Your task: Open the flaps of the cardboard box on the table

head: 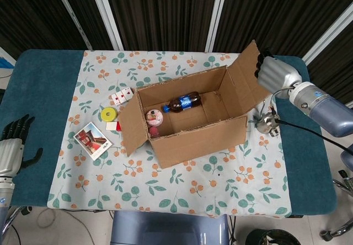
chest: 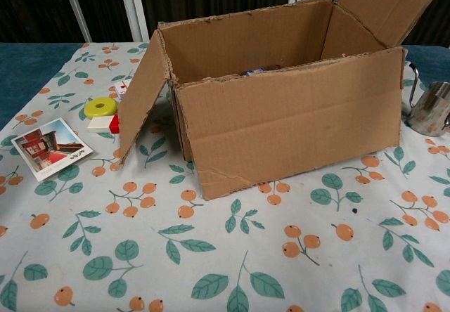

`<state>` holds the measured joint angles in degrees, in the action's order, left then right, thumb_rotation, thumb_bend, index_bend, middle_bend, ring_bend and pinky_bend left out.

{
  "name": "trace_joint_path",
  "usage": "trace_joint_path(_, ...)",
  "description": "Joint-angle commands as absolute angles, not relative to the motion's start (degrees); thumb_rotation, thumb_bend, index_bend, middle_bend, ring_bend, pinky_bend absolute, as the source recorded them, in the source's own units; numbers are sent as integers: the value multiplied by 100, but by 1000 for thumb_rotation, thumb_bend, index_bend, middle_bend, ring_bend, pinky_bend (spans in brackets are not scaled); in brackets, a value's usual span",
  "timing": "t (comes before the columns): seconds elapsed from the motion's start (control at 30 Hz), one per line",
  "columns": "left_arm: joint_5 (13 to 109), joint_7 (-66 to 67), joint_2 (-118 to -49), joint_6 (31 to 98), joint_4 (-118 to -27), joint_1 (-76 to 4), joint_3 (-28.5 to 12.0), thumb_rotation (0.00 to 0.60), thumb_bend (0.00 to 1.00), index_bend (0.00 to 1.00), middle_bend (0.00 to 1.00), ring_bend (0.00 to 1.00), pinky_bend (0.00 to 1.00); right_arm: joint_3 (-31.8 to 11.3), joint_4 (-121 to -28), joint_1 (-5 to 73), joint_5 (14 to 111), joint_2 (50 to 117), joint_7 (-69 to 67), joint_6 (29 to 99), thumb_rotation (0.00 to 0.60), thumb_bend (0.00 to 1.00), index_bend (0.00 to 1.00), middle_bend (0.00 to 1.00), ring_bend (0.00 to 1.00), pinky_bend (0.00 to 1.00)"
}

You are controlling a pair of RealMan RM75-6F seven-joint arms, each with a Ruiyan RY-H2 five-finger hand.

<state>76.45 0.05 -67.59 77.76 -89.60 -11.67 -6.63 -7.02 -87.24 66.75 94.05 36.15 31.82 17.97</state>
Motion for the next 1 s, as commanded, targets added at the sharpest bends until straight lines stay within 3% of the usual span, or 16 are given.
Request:
trace_joint_path(0.03,7656,4,-6757,7789,-8969,-1160,-660,600,337,0,0,0,13,-649,-8622,6553,9375,3688,3273,1845,600,541,238,242,182,235)
trace_joint_path(0.33,7647,1,-6747,7796,-8983,-1149,-666,600,337,0,0,0,13,-730,-8377,6085,8749,3823,3453,2184,600,537,226,233,176,235)
trace_joint_path(0.43,7667,16,-6749,7793,-8982,-1152,-657,600,337,0,0,0,13,-893,-8630,5645,8163,3871,3296,2921,600,528,208,222,174,235)
trace_joint_path(0.67,7757,266,-6706,7742,-9009,-1159,-548,600,265,0,0,0,12,-1028,-10057,4105,6782,4382,3311,5626,600,476,120,155,132,235)
trace_joint_path(0.73,7814,447,-6675,7737,-9027,-1163,-494,600,229,0,0,0,4,-929,-10510,3639,6579,4638,3250,6321,600,396,42,107,99,234)
trace_joint_path(0.83,7877,642,-6626,7772,-9092,-1144,-436,600,193,0,0,0,0,-702,-10897,3032,6560,5040,3135,7139,600,299,0,31,42,229)
trace_joint_path(1.0,8112,925,-6523,7984,-9168,-1060,-327,600,182,0,0,0,0,-268,-11018,2108,7039,5795,2583,8258,600,266,0,0,2,229)
